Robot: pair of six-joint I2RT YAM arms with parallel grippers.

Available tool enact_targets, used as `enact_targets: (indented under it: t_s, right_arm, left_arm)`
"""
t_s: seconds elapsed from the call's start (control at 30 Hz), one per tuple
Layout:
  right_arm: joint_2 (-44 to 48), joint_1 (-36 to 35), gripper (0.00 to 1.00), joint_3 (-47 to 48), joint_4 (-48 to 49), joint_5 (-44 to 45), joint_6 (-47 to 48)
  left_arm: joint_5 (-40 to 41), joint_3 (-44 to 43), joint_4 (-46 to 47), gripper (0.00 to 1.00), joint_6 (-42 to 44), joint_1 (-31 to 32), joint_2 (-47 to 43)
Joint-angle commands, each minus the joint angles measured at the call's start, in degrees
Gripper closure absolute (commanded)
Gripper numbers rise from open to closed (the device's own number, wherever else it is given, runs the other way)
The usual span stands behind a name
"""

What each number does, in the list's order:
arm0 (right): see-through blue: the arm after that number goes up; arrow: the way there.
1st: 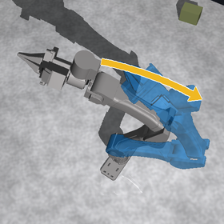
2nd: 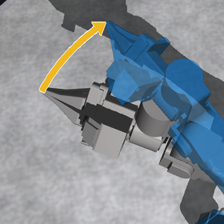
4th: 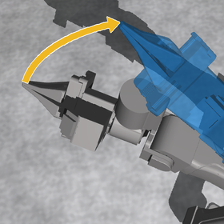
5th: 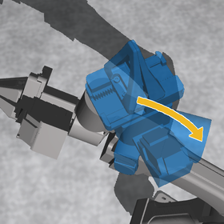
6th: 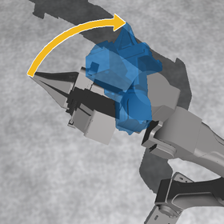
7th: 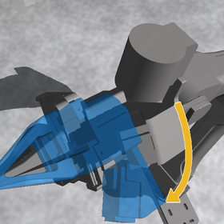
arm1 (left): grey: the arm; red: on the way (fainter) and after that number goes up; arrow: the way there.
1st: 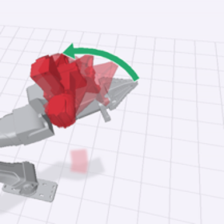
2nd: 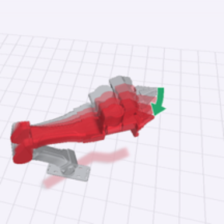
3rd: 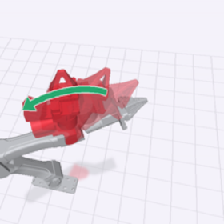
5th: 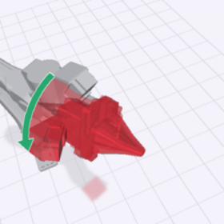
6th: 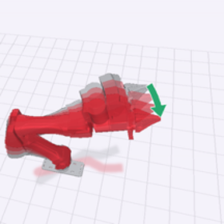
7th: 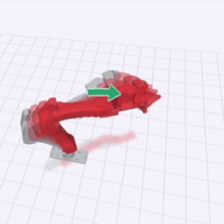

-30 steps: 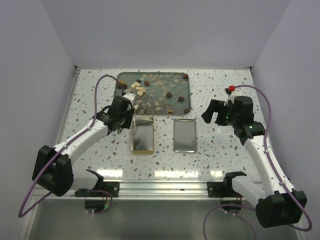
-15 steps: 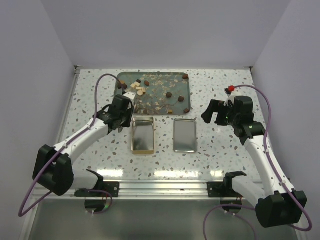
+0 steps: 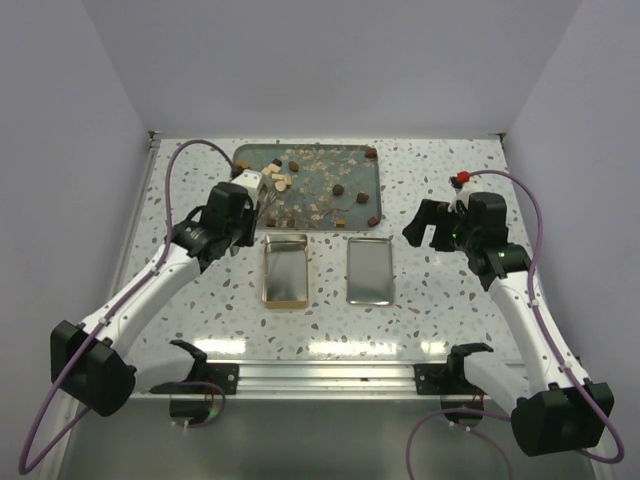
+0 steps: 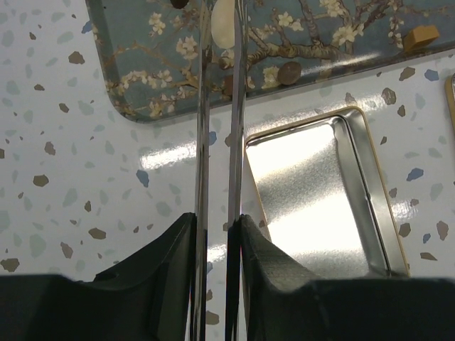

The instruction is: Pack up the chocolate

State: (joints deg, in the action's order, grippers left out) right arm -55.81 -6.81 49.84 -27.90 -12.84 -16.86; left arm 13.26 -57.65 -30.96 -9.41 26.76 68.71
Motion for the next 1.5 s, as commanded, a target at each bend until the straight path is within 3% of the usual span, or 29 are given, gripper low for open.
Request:
enact_targets:
  t_s: [0.0,0.33,0.63,1.07,1.3,1.47]
  right_arm:
    - [0.27,-0.14,0.02,0.96,0.57,-0.70,0.16]
    - [-0.61,-0.22,0.02,1.04,1.97,-0.96,-0.01]
    - [-0.70,-0.14,0.02,0.43,2.15,-1.40,0.08]
    - [-0.17,-0.22,0.02,-1.06,2.24,-1.22,0.16]
    - [-0.88,-0.22,0.02,-1.50,2.76,-1.40,0.08]
    - [-1.14,-0.22,0.02,-1.50,2.85,-1.22,0.16]
  left_arm:
    - [-1.21,-1.59,-3.13,0.68,-0.96,0.22,-2.96]
    - [-4.72,2.36,-11.92,0.69,-6.23,1.36,-16.14]
    - [-8.68,2.71,-16.85,0.70,-8.17,3.21,-17.90]
    - [-6.58,5.00,-19.49,0.72,-12.74,9.62,-17.29]
    - [-6.14,4.56,-18.88,0.57,-12.83,9.80,-16.07]
    - [-6.84,3.68,-17.91,0.54,-12.04,9.89,-14.13]
